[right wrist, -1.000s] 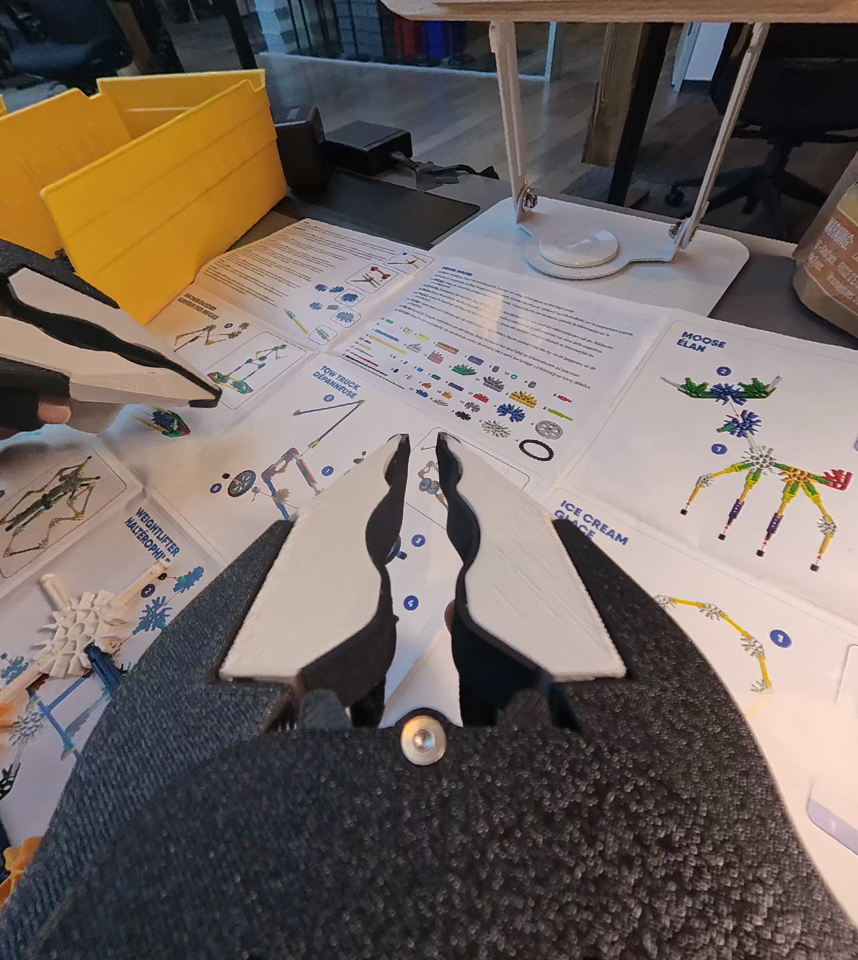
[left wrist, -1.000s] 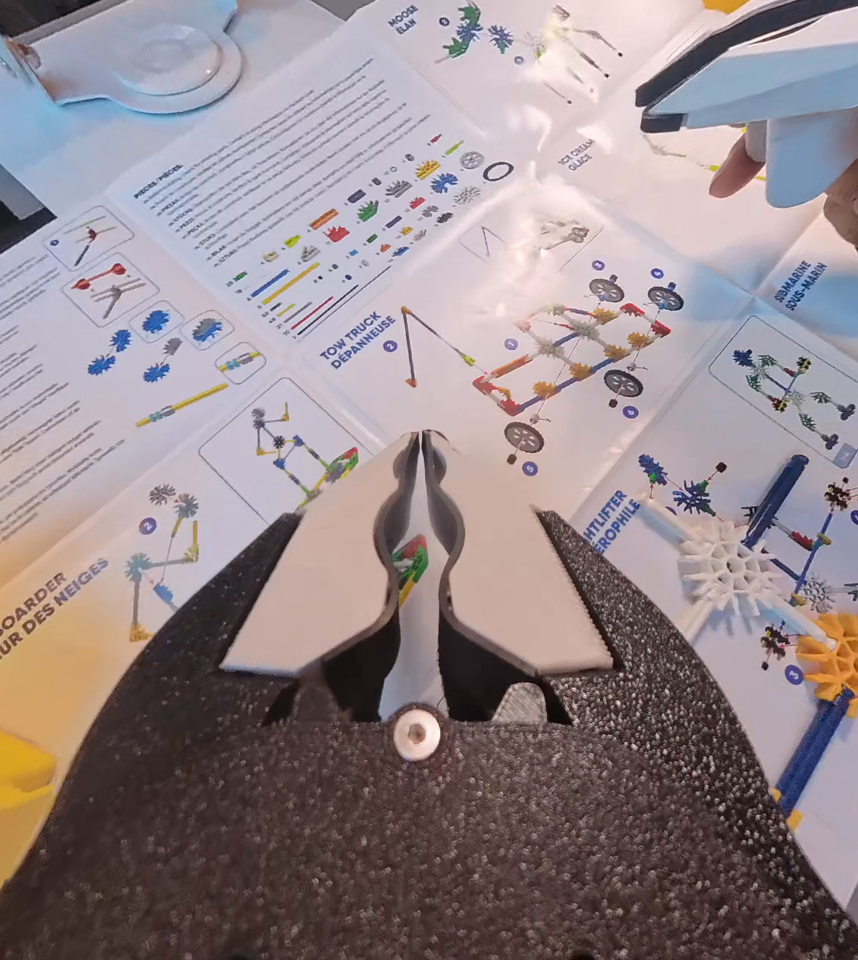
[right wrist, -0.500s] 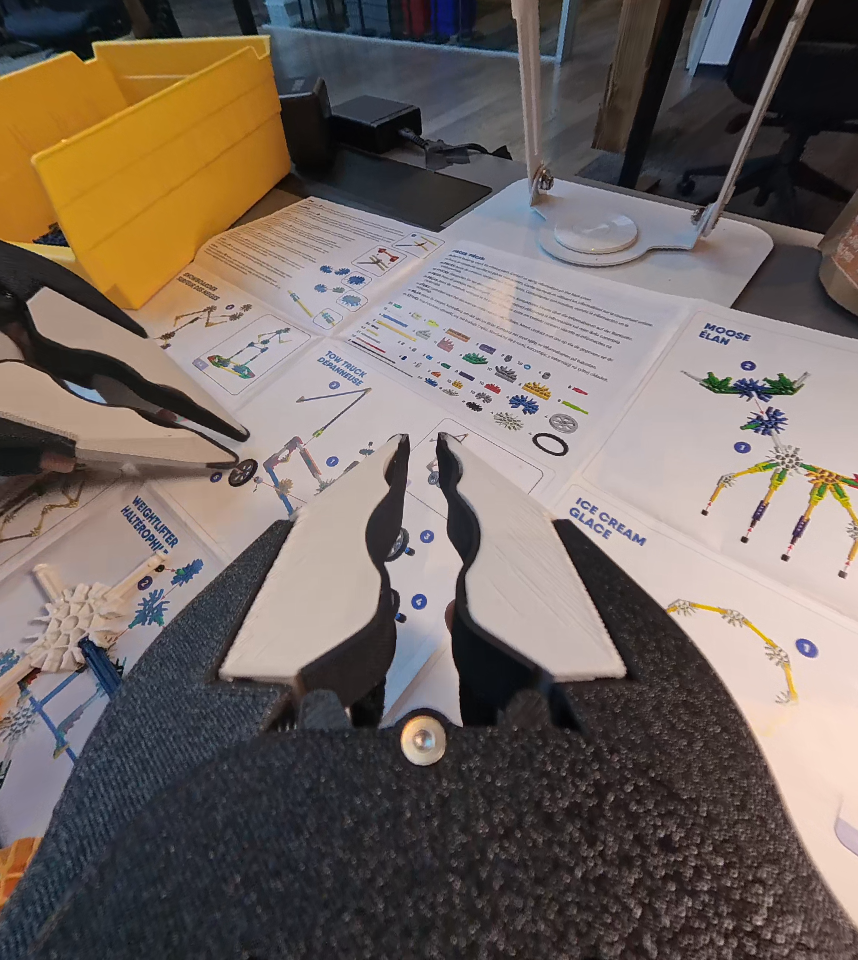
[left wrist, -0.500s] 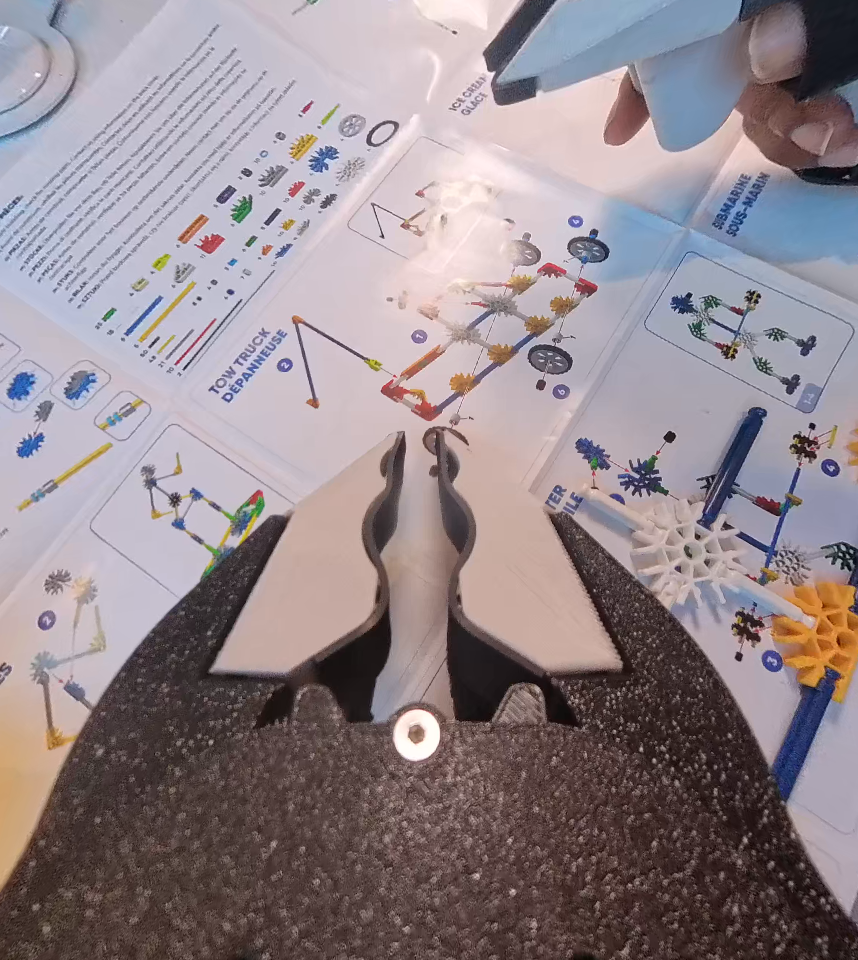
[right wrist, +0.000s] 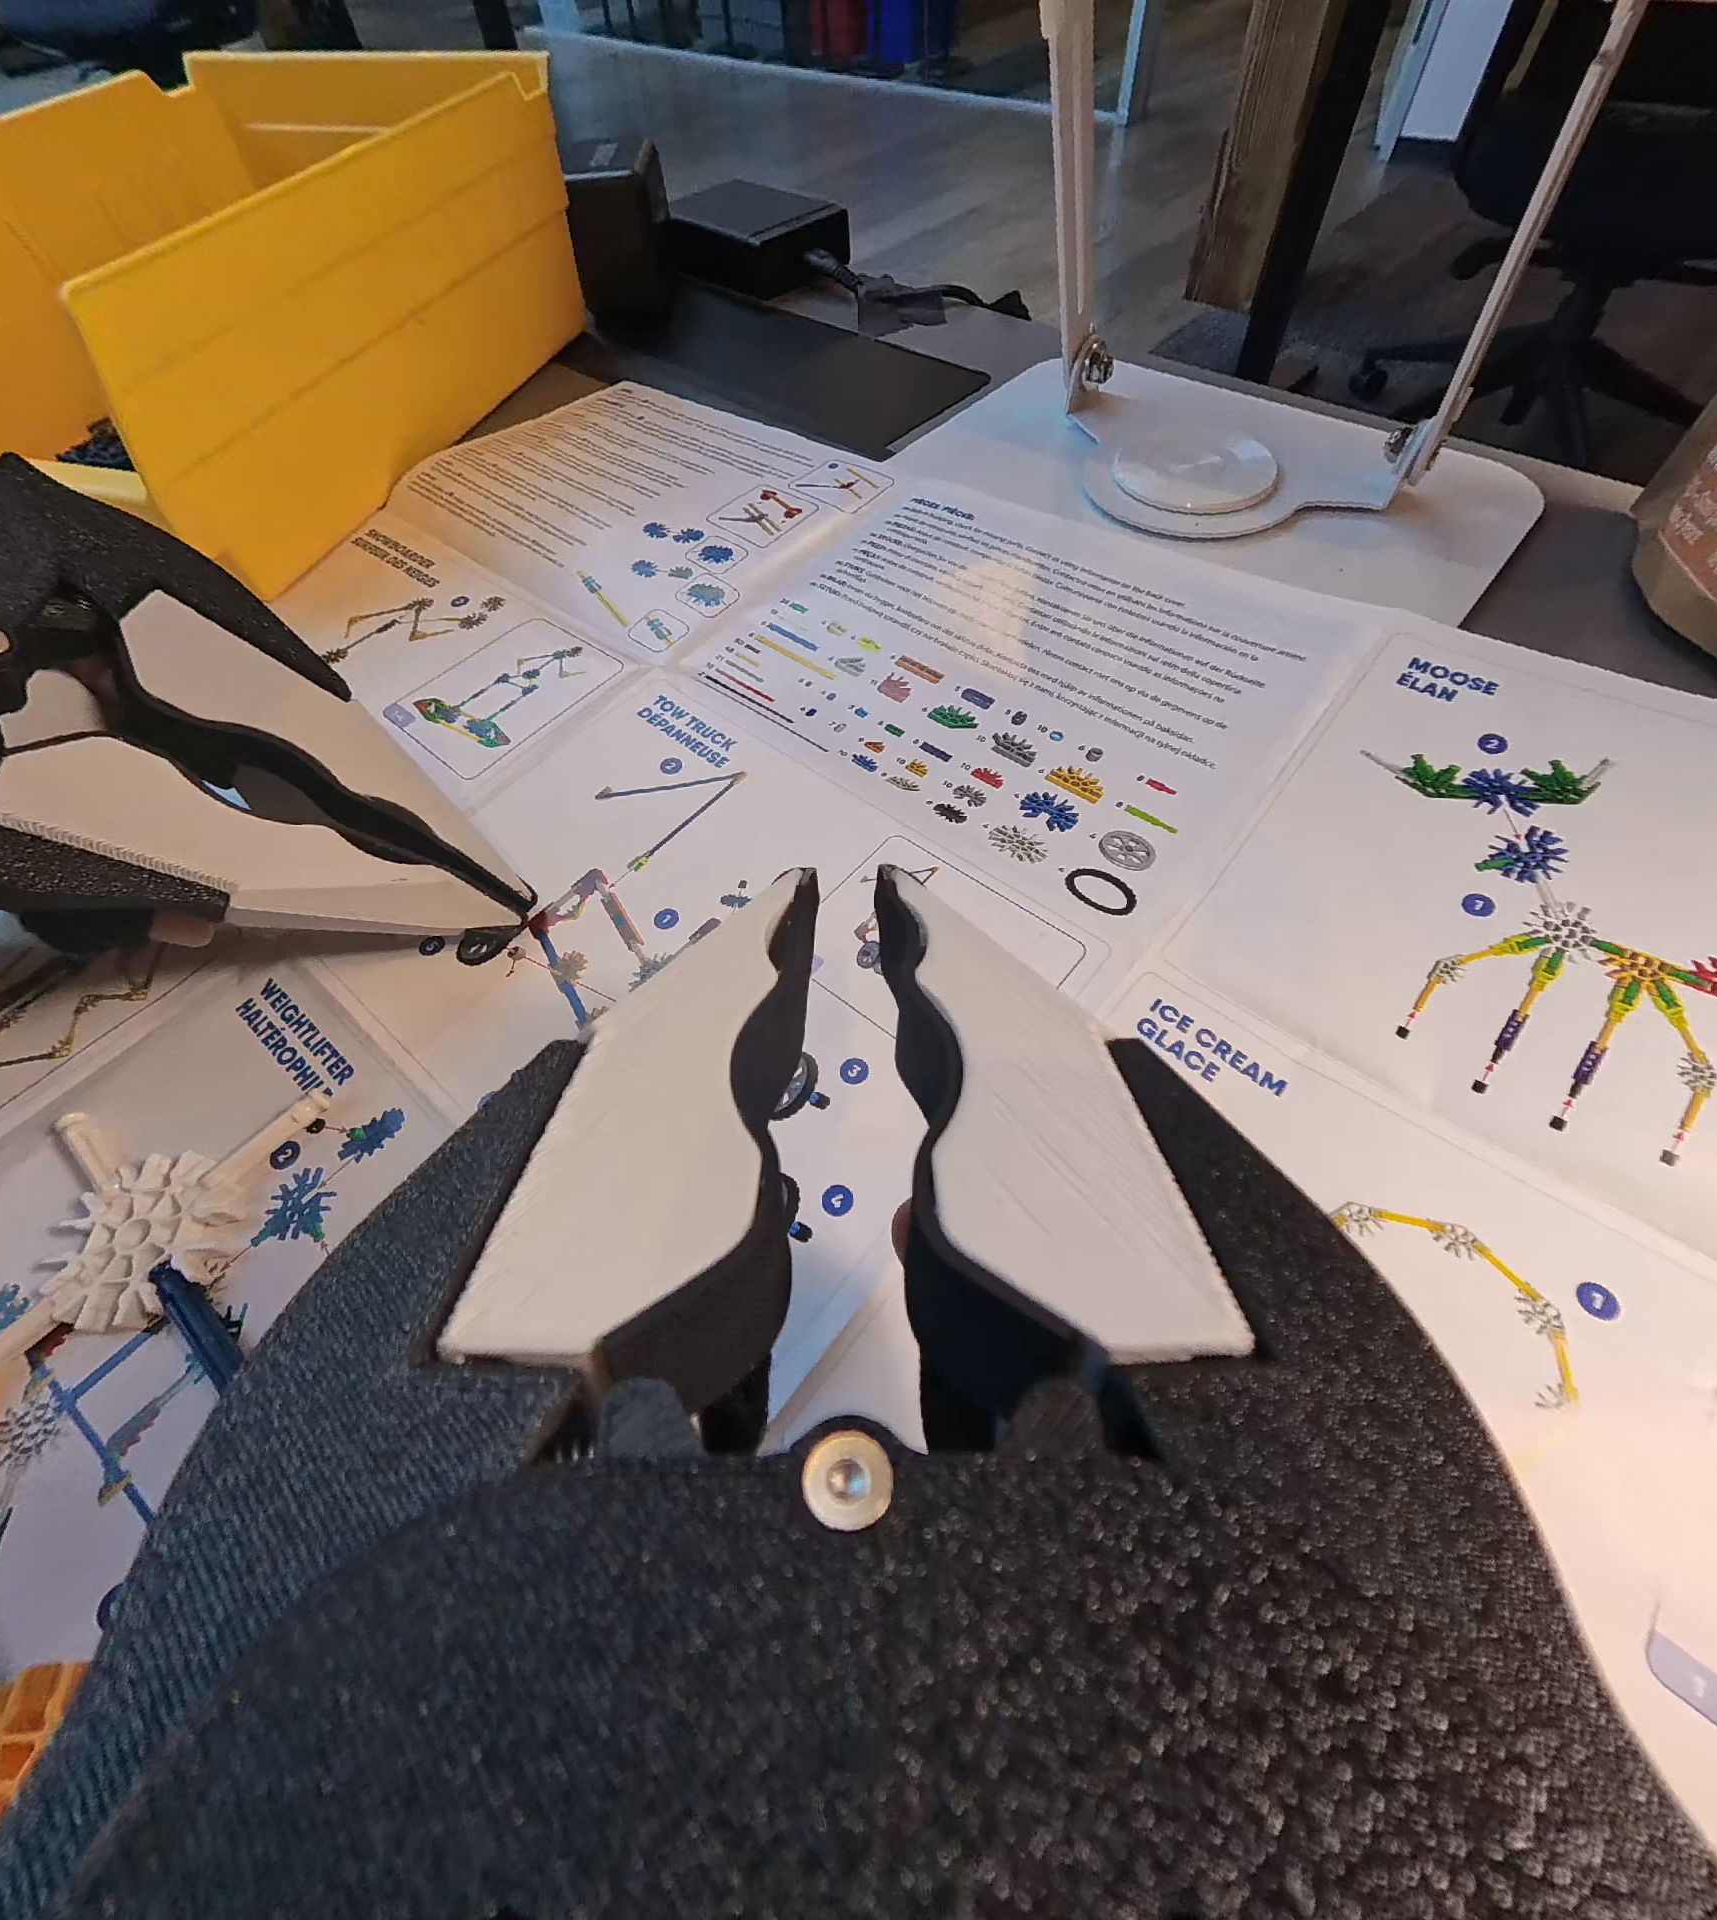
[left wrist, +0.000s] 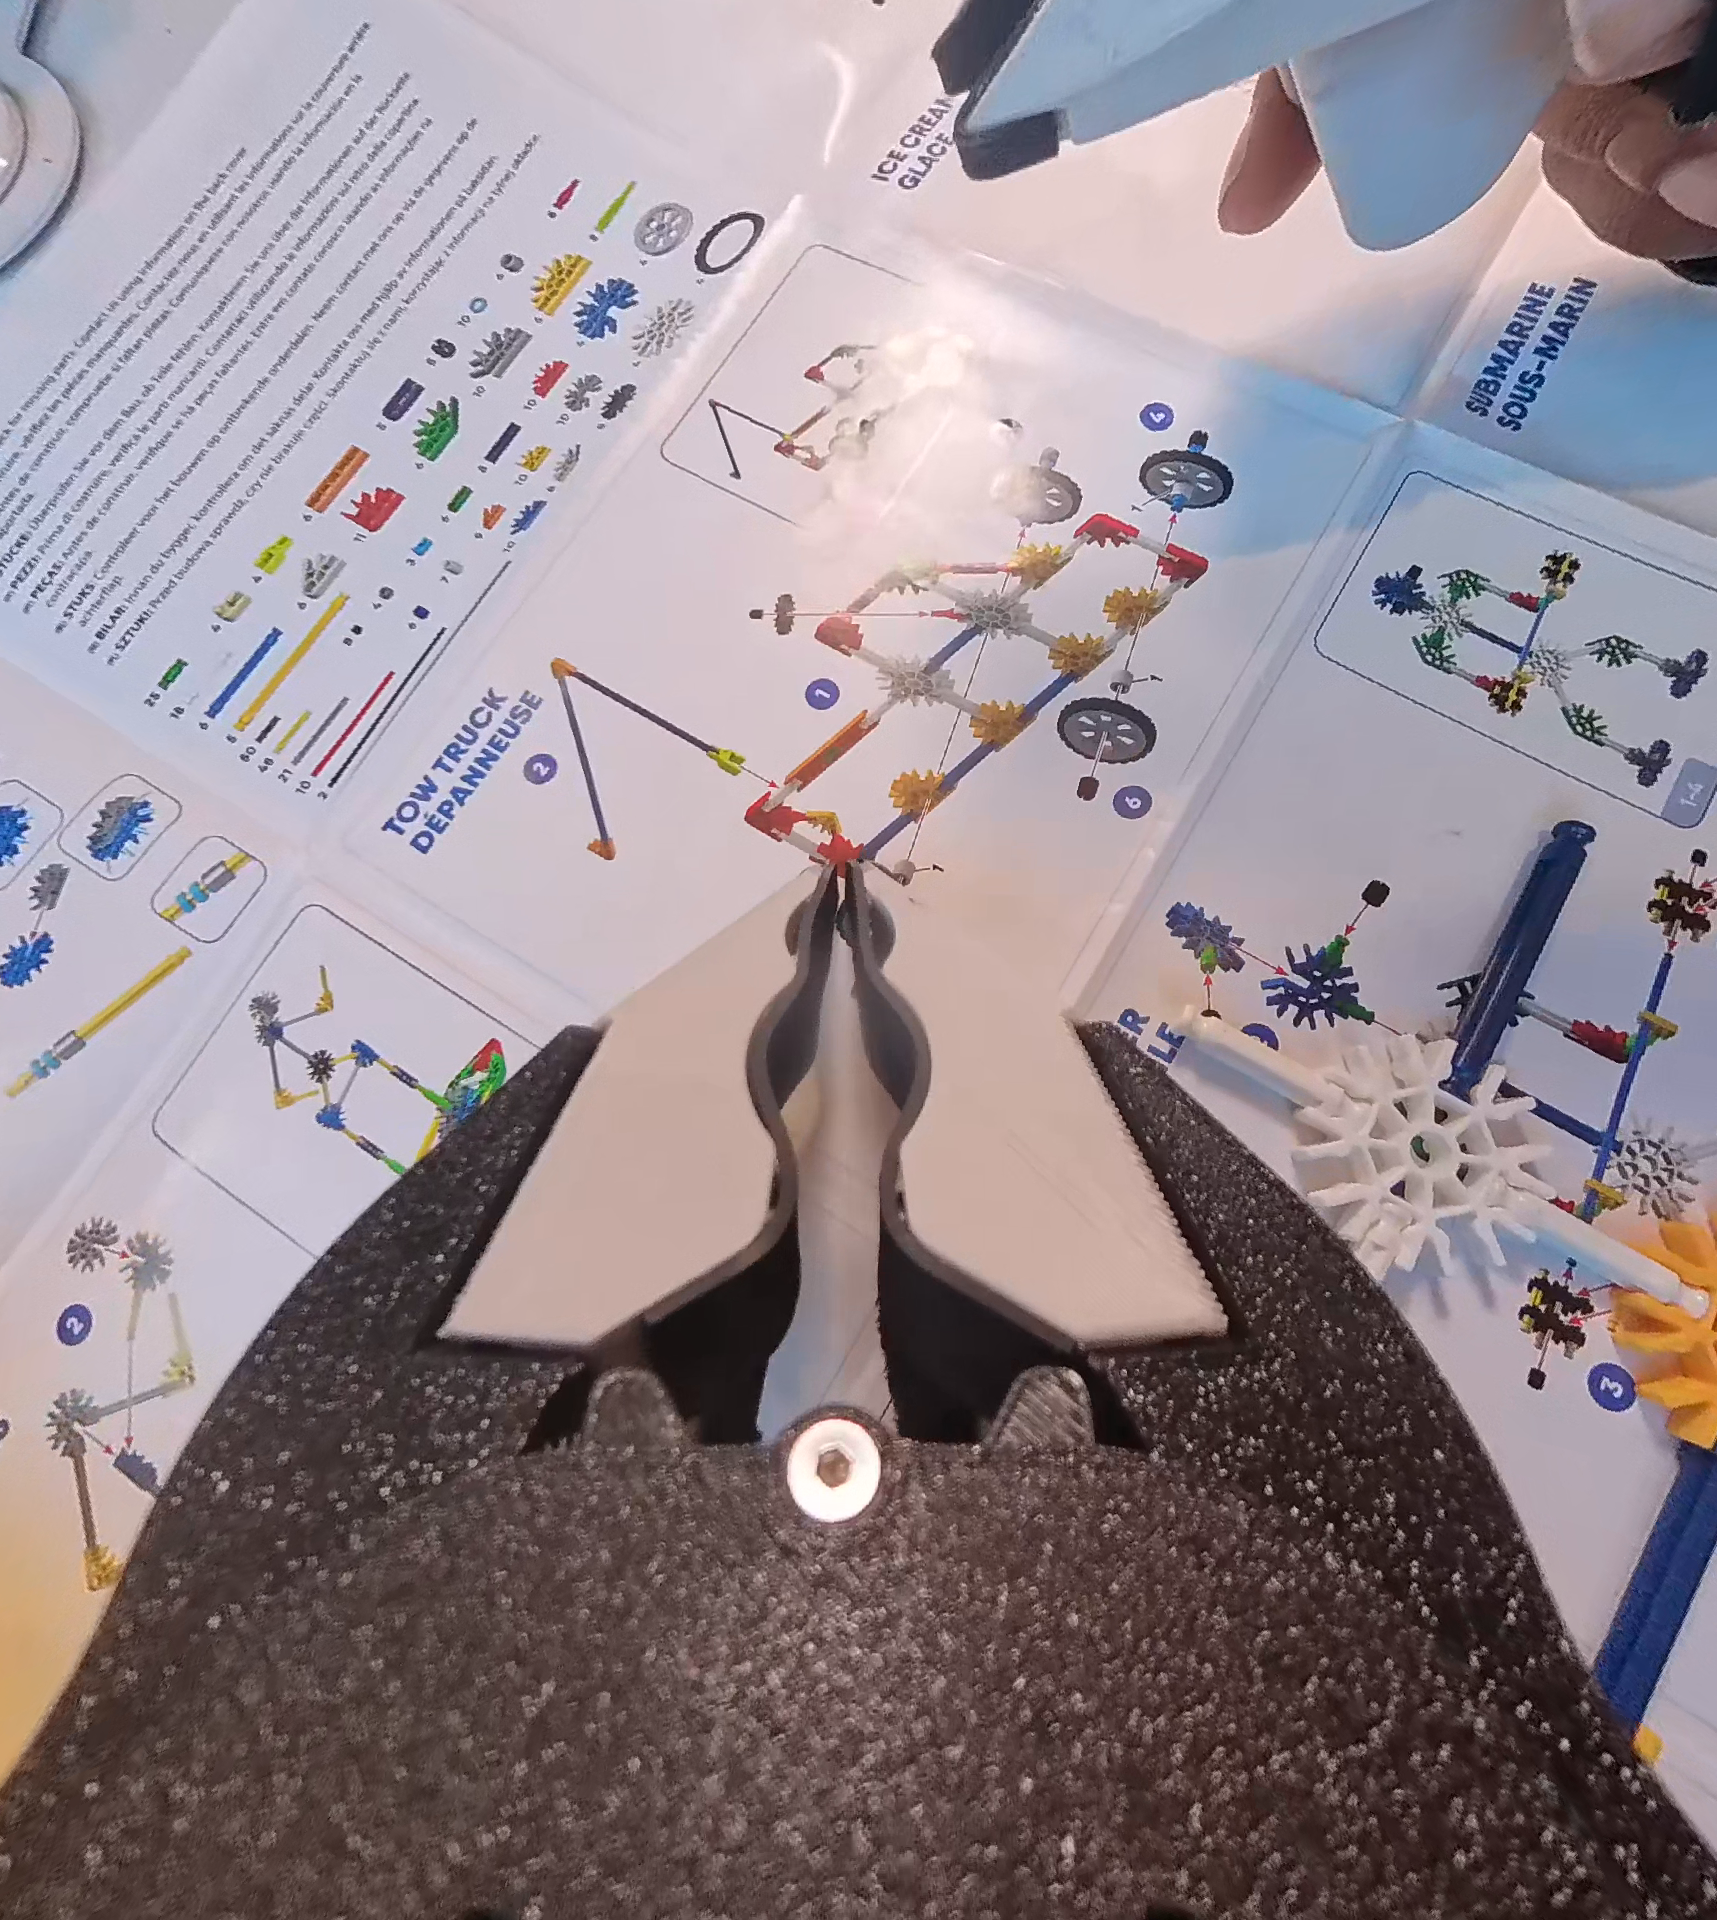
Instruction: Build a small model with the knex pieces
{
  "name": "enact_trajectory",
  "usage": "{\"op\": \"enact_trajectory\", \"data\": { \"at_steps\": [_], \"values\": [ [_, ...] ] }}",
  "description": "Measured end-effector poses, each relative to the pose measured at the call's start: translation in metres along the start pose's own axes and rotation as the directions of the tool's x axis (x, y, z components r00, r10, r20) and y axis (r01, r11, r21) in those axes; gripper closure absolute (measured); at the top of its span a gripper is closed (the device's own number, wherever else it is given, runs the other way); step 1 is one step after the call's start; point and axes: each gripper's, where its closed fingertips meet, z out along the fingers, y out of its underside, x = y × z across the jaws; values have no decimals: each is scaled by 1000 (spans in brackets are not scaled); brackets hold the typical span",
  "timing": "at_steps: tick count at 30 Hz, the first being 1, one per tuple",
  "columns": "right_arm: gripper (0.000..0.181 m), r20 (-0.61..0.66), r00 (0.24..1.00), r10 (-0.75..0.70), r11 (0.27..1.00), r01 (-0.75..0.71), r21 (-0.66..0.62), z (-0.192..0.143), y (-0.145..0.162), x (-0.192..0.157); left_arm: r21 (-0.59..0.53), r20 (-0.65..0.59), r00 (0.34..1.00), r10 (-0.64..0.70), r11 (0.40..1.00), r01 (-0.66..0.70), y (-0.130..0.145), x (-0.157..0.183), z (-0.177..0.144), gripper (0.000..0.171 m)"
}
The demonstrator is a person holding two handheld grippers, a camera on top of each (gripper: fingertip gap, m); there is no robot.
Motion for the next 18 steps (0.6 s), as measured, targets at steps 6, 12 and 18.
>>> {"op": "enact_trajectory", "data": {
  "at_steps": [6, 12, 18],
  "values": [
    [170, 2, 1000, -1, 1000, 1, -3, 0, 1, -1, 0, 12, 1000, 9, 1000, -9, 0, -1, 0, 171],
    [170, 8, 1000, -3, 1000, 3, -3, 0, 0, -3, -1, 25, 999, 24, 1000, -24, 0, -1, 0, 171],
    [170, 13, 1000, -1, 1000, 1, -7, 1, 1, -4, -3, 39, 998, 39, 999, -39, 0, 0, 0, 171]
  ]
}}
